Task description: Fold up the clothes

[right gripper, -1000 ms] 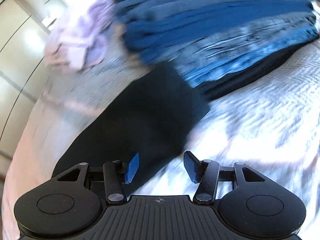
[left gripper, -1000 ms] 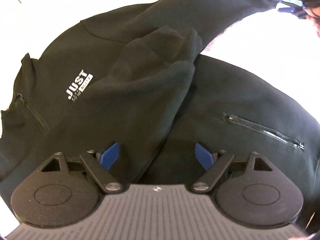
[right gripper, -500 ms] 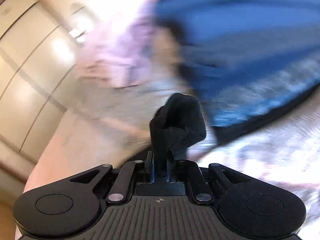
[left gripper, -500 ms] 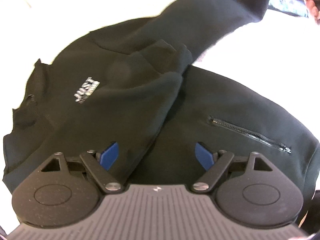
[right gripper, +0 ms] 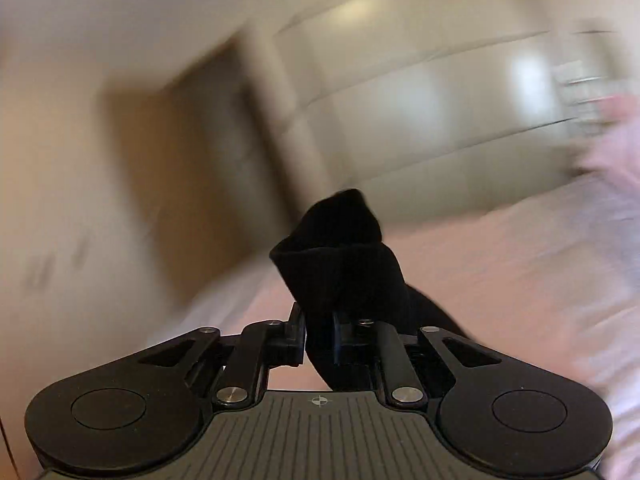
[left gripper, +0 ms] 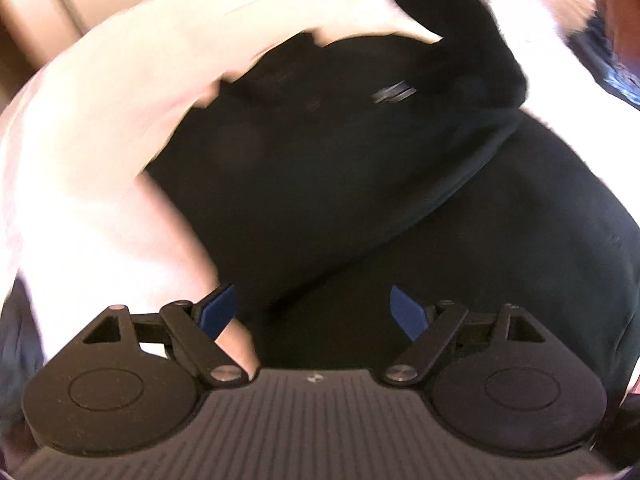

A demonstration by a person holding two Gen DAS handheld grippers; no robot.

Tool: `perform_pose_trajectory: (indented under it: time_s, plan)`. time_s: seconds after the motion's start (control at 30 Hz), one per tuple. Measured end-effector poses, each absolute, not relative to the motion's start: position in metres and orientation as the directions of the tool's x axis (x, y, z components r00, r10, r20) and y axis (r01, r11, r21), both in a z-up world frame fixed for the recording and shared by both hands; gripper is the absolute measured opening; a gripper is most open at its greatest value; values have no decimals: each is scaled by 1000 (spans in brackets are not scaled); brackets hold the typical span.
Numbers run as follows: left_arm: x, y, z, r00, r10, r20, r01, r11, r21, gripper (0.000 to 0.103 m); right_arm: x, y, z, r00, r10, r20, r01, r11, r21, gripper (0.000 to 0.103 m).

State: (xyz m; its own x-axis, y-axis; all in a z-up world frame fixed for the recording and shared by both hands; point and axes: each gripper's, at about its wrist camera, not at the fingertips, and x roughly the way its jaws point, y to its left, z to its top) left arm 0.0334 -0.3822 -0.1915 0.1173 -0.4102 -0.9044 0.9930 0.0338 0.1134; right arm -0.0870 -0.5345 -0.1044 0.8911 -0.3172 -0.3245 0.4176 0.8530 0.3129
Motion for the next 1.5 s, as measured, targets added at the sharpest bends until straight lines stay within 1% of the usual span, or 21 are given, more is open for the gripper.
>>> perform_pose_trajectory:
  time_s: [0.03,0.07,0.13,0.23,0.4,0.43,0.53,0.57,0.7,0.77,0.8,0.87,0.9,0.97,1.03,1.07,1.13,1.2,1.33,1.43,1.5]
  plan:
    - [46,-370,-192,123,-402,-907,992,49,113,81,-53,-511,-128,875,-242,-419,373,889,265,48]
    - [57,-359,-194,127,-396,-910,992,58,113,81,-39,-494,-145,860,-203,-468,356,896,265,53]
    - [76,-345,-198,126,-389,-913,992,73,106,81,-13,-462,-179,822,-128,-554,327,904,276,54]
    - [98,-340,-207,101,-388,-916,993,93,70,81,-11,-441,-200,760,-116,-640,360,894,266,54]
    - [115,-376,-224,22,-425,-905,997,82,-14,81,-44,-473,-218,641,-187,-744,510,828,232,56]
    - [117,-386,-228,3,-436,-900,997,76,-34,78,-50,-479,-222,615,-199,-763,539,813,222,56]
    - [122,-422,-242,-42,-454,-890,996,48,-72,60,-94,-486,-226,546,-248,-800,629,752,196,57]
    - [124,-436,-246,-57,-461,-886,996,40,-85,58,-103,-497,-229,525,-266,-808,654,734,183,57]
    - [127,-483,-274,-85,-446,-891,995,16,-103,58,-134,-533,-237,460,-323,-827,736,660,151,57]
    - [128,-498,-290,-114,-415,-903,991,14,-132,57,-143,-549,-244,439,-339,-832,761,633,143,57]
    - [128,-504,-298,-130,-396,-909,989,16,-148,54,-148,-557,-247,428,-346,-835,773,620,139,57]
    - [128,-505,-299,-138,-390,-910,988,6,-153,9,-157,-573,-254,406,-361,-839,796,591,131,57]
    - [128,-505,-298,-141,-389,-910,988,1,-154,6,-160,-578,-259,392,-361,-846,808,576,128,57]
    - [135,-496,-276,-74,-449,-891,995,23,-94,5,-165,-589,-262,362,-361,-859,830,544,122,57]
    - [149,-492,-269,-20,-466,-884,994,83,-67,5,-168,-594,-258,368,-371,-853,831,542,122,58]
    - [156,-490,-267,5,-470,-883,992,114,-55,5,-169,-596,-256,376,-376,-847,827,548,125,58]
    - [162,-495,-282,2,-418,-908,991,122,-55,6,-173,-597,-261,378,-369,-849,818,562,120,60]
    - [161,-499,-295,-2,-373,-928,993,107,-45,12,-176,-601,-271,363,-349,-864,824,553,123,60]
    - [157,-495,-293,30,-373,-927,993,113,-14,25,-178,-615,-286,330,-313,-891,854,501,140,60]
    - [153,-485,-280,54,-399,-915,993,121,6,26,-182,-621,-290,327,-293,-899,867,471,162,60]
    - [151,-477,-268,61,-430,-901,992,125,7,29,-181,-621,-282,344,-315,-885,861,481,163,60]
